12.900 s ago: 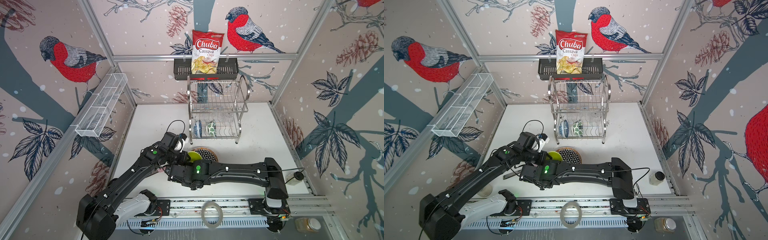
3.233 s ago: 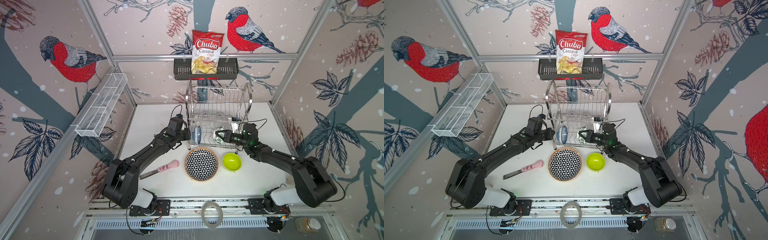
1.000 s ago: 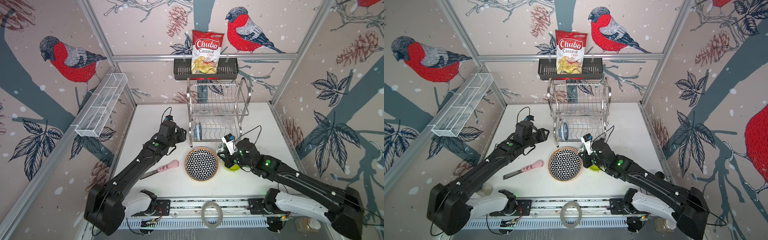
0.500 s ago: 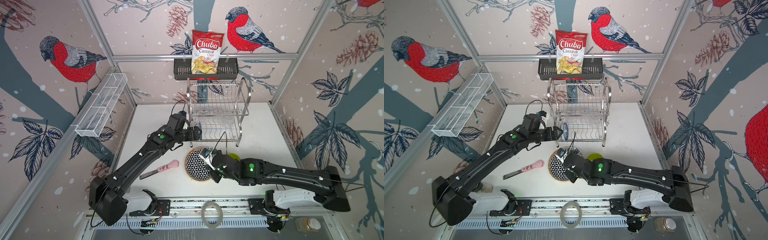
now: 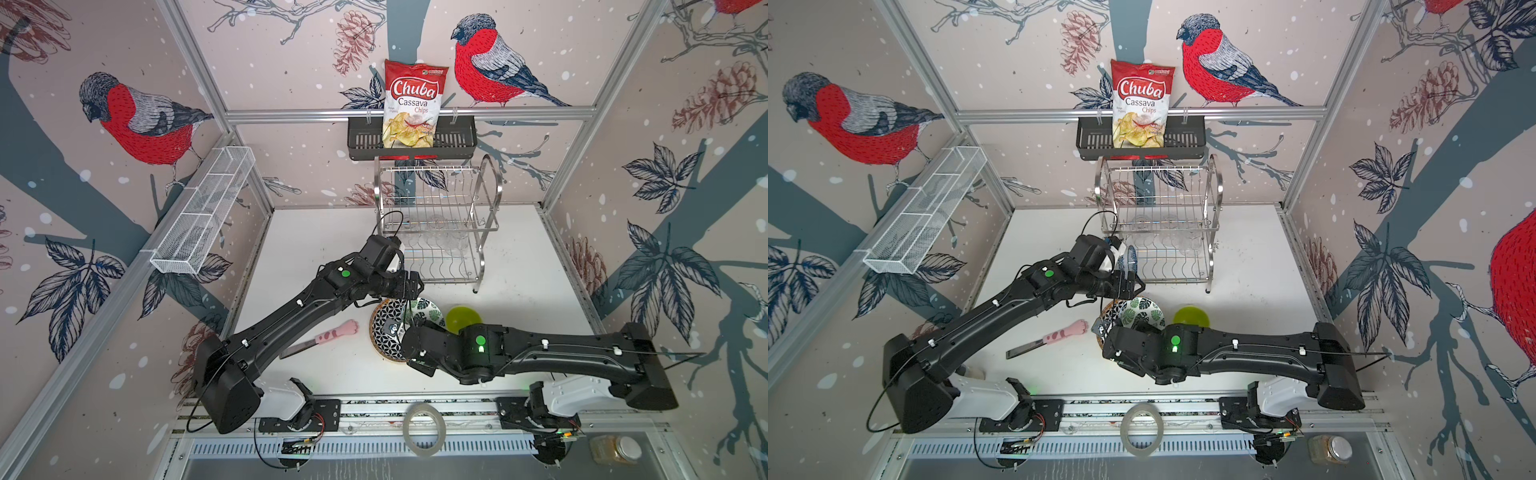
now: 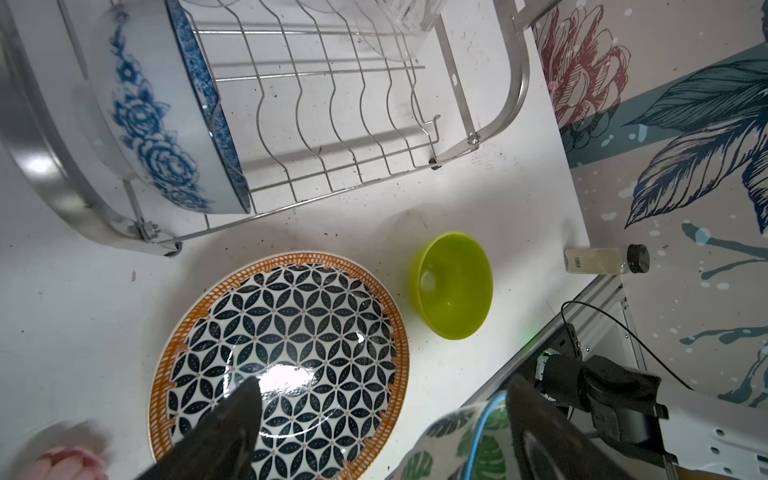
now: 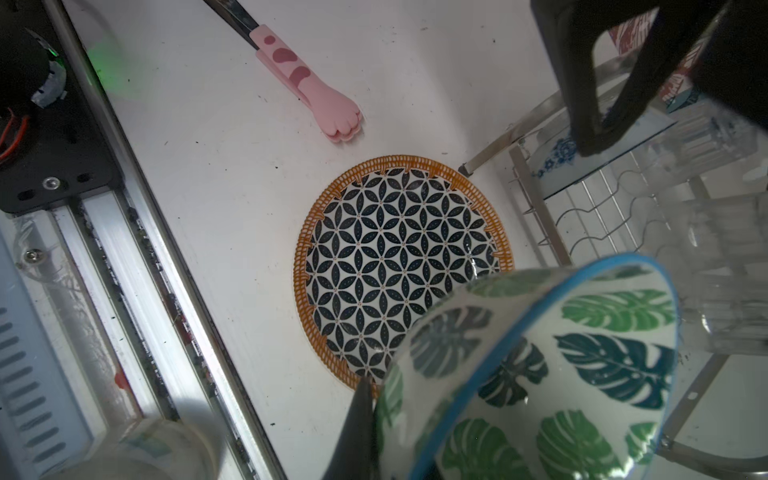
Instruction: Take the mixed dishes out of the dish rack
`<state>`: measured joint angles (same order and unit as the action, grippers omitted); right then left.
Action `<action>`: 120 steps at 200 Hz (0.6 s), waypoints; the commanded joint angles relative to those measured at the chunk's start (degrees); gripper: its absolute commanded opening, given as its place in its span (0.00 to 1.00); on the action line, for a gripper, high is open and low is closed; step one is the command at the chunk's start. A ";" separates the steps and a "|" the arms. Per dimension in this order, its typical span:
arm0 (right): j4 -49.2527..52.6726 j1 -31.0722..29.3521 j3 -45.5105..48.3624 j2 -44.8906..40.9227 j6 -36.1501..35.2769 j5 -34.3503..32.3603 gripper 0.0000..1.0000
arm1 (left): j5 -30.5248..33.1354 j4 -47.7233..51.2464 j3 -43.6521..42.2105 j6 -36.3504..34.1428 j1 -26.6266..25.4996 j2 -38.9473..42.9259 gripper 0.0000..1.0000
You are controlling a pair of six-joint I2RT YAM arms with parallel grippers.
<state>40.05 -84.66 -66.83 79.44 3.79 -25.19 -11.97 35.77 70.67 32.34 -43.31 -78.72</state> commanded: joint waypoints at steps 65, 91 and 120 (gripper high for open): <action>1.77 1.23 -1.02 0.87 -3.05 -8.74 0.00 | -0.96 3.99 0.01 -1.26 -2.19 -1.96 0.71; 1.45 2.50 -0.86 -0.83 -2.91 -7.40 0.00 | -1.77 3.07 0.02 -0.93 -2.57 -1.46 0.67; 0.19 4.73 0.66 -4.87 -2.46 -3.43 0.00 | -3.48 1.26 0.54 -0.36 -2.57 -0.41 0.81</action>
<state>42.04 -81.54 -67.05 77.56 1.26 -30.00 -13.80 38.06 70.67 31.68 -45.82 -80.16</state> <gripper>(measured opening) 0.100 0.768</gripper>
